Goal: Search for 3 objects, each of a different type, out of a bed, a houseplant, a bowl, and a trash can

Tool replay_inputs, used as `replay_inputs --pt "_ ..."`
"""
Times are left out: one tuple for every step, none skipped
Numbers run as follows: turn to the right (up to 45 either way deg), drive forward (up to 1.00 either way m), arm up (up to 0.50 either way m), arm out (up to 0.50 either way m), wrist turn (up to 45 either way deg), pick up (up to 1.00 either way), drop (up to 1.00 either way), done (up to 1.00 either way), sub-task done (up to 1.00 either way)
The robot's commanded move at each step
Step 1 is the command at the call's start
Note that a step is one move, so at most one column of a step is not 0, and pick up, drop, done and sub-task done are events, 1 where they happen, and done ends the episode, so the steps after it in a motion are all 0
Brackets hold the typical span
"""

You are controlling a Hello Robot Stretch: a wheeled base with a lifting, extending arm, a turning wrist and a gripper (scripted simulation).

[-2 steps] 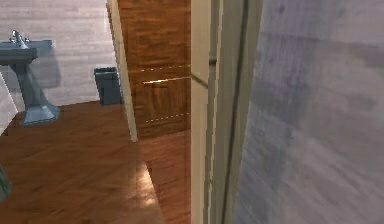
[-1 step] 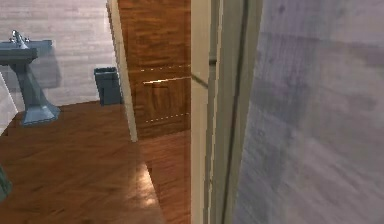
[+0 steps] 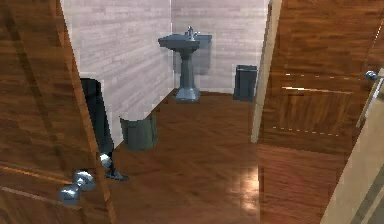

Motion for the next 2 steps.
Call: replay_inputs --pt "-3.0 0.00 0.00 0.00 0.0 0.00 0.00 0.00 0.00" --pt "0.0 0.45 0.00 0.00 0.0 0.00 0.00 0.00 0.00"
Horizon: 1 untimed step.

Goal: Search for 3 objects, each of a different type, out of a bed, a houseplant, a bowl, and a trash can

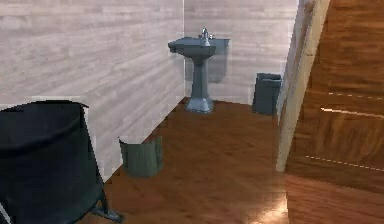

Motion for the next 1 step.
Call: replay_inputs --pt "45.0 0.00 0.00 0.00 0.0 0.00 0.00 0.00 0.00"
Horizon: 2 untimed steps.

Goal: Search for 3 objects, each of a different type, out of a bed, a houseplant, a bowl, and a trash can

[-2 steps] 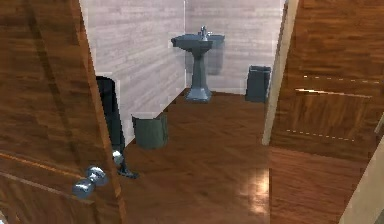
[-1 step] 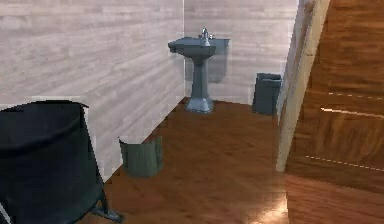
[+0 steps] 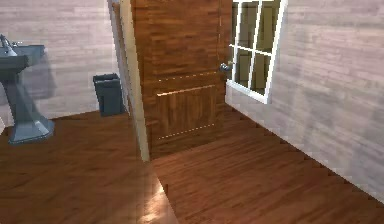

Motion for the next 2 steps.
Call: replay_inputs --pt "15.0 0.00 0.00 0.00 0.0 0.00 0.00 0.00 0.00" --pt "0.0 1.00 0.00 0.00 0.0 0.00 0.00 0.00 0.00"
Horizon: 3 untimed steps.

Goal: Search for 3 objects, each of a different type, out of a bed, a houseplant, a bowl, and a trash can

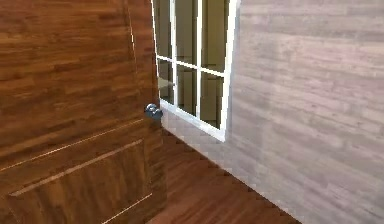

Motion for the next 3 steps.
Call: replay_inputs --pt "3.0 0.00 0.00 0.00 0.0 0.00 0.00 0.00 0.00" --pt "6.0 0.00 0.00 0.00 0.0 0.00 0.00 0.00 0.00" --pt "0.0 0.90 0.00 0.00 0.0 0.00 0.00 0.00 0.00"
